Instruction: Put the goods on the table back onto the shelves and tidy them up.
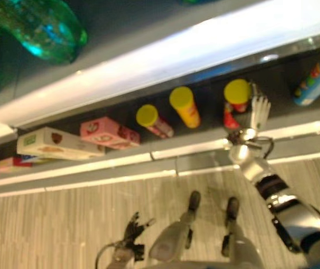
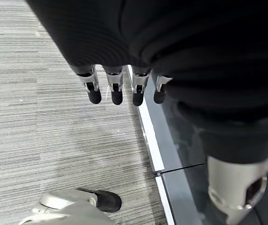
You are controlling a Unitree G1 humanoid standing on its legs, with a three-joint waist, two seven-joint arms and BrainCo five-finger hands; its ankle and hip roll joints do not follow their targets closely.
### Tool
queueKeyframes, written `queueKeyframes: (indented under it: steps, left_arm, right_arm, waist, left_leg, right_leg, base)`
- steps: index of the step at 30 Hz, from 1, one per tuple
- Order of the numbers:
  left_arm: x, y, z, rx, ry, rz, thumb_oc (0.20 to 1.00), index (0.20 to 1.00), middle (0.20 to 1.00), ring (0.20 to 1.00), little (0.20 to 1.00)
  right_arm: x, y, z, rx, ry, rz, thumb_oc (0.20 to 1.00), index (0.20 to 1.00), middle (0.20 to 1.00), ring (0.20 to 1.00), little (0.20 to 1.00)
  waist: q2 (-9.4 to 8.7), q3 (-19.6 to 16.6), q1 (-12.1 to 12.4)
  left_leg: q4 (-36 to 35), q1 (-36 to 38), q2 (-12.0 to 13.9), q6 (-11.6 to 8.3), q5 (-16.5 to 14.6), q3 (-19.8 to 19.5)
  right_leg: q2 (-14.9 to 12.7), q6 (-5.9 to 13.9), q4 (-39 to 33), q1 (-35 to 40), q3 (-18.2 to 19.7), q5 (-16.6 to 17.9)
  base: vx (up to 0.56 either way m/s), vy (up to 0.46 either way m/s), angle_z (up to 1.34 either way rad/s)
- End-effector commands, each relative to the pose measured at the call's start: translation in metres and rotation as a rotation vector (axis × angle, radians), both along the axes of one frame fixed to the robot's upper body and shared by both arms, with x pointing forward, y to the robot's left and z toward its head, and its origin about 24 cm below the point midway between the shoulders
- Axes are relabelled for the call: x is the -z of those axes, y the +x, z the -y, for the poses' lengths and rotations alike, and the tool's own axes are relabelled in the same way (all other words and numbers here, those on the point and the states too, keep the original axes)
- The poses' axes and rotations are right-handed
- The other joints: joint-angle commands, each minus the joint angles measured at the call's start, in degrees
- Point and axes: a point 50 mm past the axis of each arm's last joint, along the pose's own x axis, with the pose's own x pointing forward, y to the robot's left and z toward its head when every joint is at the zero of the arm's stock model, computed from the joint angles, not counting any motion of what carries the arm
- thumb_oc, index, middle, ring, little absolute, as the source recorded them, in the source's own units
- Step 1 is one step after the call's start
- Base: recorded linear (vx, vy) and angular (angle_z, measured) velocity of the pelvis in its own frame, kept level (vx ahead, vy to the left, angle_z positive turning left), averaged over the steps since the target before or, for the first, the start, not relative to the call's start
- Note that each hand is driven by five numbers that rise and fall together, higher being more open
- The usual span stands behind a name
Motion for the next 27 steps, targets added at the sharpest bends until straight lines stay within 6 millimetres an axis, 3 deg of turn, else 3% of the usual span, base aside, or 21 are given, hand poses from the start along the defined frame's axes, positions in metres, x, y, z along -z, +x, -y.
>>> queueKeyframes:
  steps: [1,6,13,27]
  left_arm:
    - [-0.001,0.011,0.002,0.055,0.031,0.015,1.000,1.000,1.000,1.000,1.000]
    - [0.000,0.009,0.001,0.050,0.033,0.010,1.000,1.000,1.000,1.000,1.000]
    - [0.000,0.009,0.001,0.049,0.038,0.014,1.000,1.000,1.000,1.000,1.000]
    - [-0.003,0.015,0.001,0.068,0.045,0.035,1.000,1.000,1.000,1.000,1.000]
  right_arm:
    - [-0.014,0.007,-0.016,-0.068,0.045,0.061,0.200,0.200,0.200,0.200,0.200]
    - [0.001,0.005,-0.025,-0.097,0.048,0.002,0.200,0.200,0.200,0.200,0.200]
    - [0.004,0.006,-0.026,-0.097,0.025,-0.019,0.200,0.200,0.200,0.200,0.200]
    - [-0.027,0.021,0.004,0.020,-0.004,0.051,0.200,0.200,0.200,0.200,0.200]
  waist:
    - [-2.33,-2.9,1.8]
    - [-2.32,-3.4,2.0]
    - [-1.87,-3.6,2.1]
    - [-1.48,-3.7,3.0]
  left_leg:
    - [0.0,1.9,-3.3,1.61,-4.3,-2.0]
    - [0.0,1.8,-3.3,1.51,-4.4,-2.1]
    - [0.0,1.6,-3.5,1.40,-4.4,-2.3]
    - [0.0,-0.1,-3.6,1.05,-3.8,-2.8]
  right_leg:
    - [-2.6,4.37,0.1,1.0,7.2,-2.8]
    - [-2.7,4.37,0.1,0.7,6.9,-2.8]
    - [-2.7,4.37,0.1,0.6,6.5,-2.8]
    - [-2.5,4.33,0.1,-0.8,6.1,-2.8]
  base:
    - [0.00,0.000,0.00]
    - [0.00,0.000,0.00]
    - [0.00,0.000,0.00]
    - [0.00,-0.008,0.03]
